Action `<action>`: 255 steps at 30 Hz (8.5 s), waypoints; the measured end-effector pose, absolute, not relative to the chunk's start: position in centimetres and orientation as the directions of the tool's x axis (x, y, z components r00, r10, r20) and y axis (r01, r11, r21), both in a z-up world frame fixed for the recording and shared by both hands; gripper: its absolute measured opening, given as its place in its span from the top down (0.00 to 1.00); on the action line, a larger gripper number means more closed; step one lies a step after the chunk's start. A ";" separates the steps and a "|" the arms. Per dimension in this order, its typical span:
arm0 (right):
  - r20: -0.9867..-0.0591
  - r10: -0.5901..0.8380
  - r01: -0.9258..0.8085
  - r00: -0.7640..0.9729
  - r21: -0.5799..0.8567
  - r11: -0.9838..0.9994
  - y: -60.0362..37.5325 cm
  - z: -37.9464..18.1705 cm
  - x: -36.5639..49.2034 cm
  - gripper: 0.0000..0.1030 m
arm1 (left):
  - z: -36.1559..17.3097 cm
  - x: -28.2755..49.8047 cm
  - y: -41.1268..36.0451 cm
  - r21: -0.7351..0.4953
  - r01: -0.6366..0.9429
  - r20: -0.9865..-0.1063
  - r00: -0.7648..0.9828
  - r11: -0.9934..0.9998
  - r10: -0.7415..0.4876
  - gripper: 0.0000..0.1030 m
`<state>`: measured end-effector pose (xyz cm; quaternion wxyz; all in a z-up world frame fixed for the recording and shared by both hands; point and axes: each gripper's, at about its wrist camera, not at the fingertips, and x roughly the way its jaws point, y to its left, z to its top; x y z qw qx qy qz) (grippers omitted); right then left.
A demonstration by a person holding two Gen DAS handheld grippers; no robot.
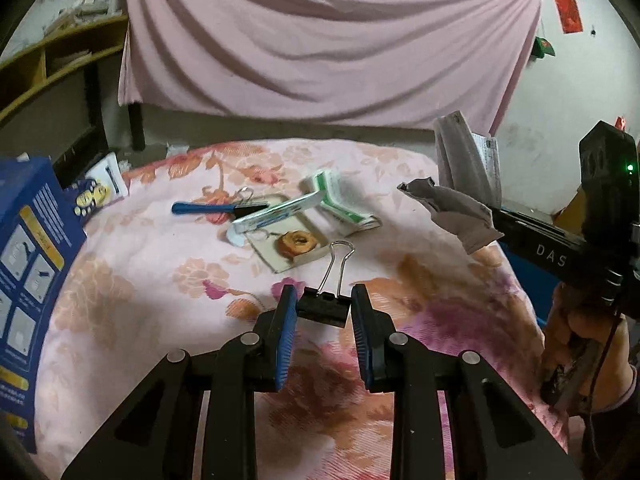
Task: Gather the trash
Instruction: 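Carry the clip and masks over the blue bucket and open both grippers to drop them, then move both tools back over the bed toward the remaining trash, then grasp the thin white-green stick with the left gripper while the right grasps the white-green printed packet, then carry the stick and packet over the blue bucket and open both grippers to drop them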
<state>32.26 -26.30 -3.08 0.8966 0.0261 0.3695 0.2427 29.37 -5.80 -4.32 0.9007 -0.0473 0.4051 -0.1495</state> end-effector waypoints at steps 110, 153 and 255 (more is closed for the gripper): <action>-0.245 0.034 0.051 0.969 0.333 0.942 -45.8 4.7 23.4 0.19 | 9.0 27.8 -19.1 -0.164 0.334 -0.296 0.881 0.928 -0.370 0.02; -0.178 0.281 -0.287 0.943 -0.012 0.958 -24.6 2.8 27.8 0.00 | 1.0 26.7 0.6 -0.048 0.031 -0.370 0.928 0.998 -0.046 0.02; -0.086 0.114 -0.098 0.990 0.170 0.981 -43.1 4.9 20.1 0.55 | 8.5 23.6 -25.9 0.096 0.566 -0.224 0.814 0.819 -0.537 0.98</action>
